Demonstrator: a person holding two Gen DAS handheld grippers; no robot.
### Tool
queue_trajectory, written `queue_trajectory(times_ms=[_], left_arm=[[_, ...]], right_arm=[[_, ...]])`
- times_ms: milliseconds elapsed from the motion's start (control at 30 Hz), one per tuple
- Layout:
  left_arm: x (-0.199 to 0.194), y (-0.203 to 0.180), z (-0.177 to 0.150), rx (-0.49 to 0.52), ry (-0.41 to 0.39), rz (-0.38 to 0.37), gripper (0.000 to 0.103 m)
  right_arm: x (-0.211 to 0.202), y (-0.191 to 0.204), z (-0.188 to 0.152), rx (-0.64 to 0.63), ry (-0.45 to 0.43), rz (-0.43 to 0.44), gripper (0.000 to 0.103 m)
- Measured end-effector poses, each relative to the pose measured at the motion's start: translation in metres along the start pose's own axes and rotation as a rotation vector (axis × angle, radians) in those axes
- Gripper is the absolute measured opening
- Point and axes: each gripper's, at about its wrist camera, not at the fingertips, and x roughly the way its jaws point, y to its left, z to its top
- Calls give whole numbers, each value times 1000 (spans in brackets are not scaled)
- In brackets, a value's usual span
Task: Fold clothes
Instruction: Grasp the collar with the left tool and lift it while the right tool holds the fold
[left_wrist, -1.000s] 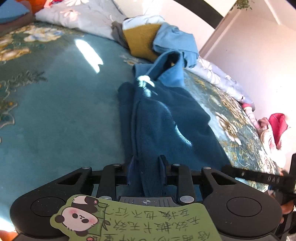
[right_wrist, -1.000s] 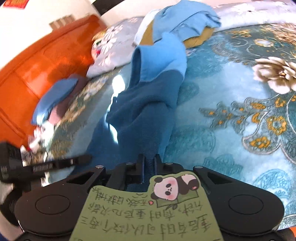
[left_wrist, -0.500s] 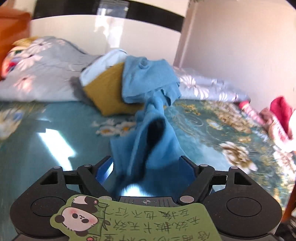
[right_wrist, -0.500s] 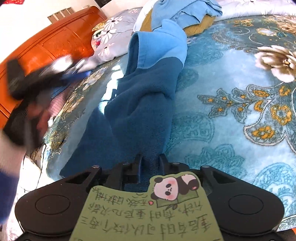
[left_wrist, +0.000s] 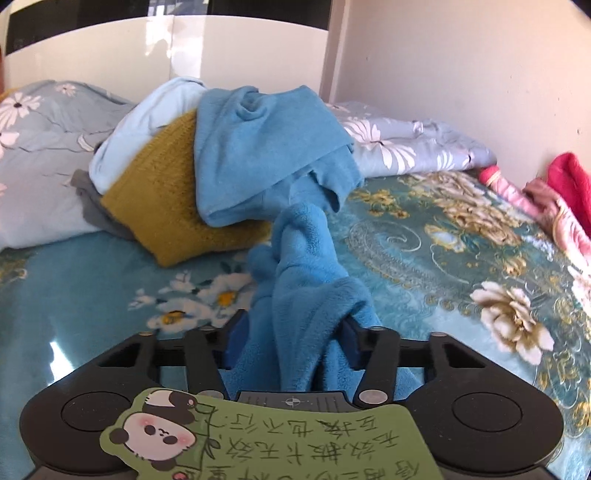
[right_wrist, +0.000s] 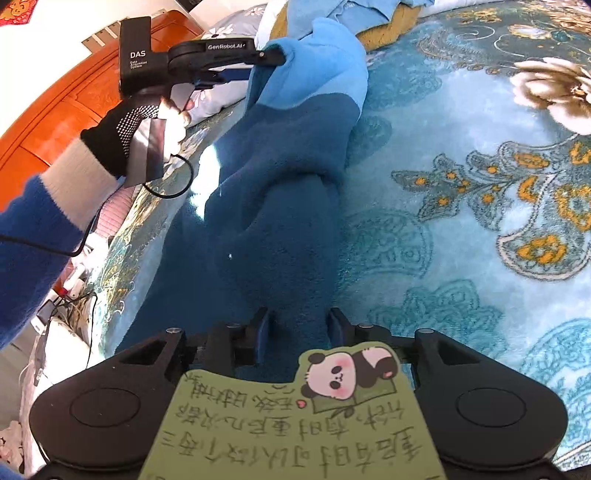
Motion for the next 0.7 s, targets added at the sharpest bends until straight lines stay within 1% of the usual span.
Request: queue_trajectory(times_ms=[67,100,133,167,267,333,400,433,467,567,633,700], left_arm=[[-1,10,-5,-54,-17,-36,27],[-1,16,-5,-77,-23,-44,24],[-3,21,-6,-94,-31,-36,17],[-4,28,-7,-119,-38,-26,16],[-6,50,-9,-205,-46,-12,15],[-5,58,-11,-217,-35,-4,15],[-9,60,-14,-243,-45,-62,15],[-10,58,-14,-233,-45,-60,15],[-10,53,-13,-202,-37,-40,15],[-2,45,-10,-166,-16,-26,15],[4,39,-9,-145,-2,-19,18],[8,41,-8,-175,-9,-19,18]], right_arm=[[0,-1,1,0,7,2,38],[0,-1,1,0,10,3,38],[0,-2,1,1,11,4,38],[0,-3,1,6,12,7,38],[1,-6,1,23,16,12,39],[1,-6,2,29,18,14,39],[1,-6,2,26,20,14,39],[0,-6,2,23,21,13,39],[0,-5,2,20,23,12,40],[1,-7,3,26,27,13,40],[1,-7,3,33,27,14,40],[1,-7,3,44,28,14,40]])
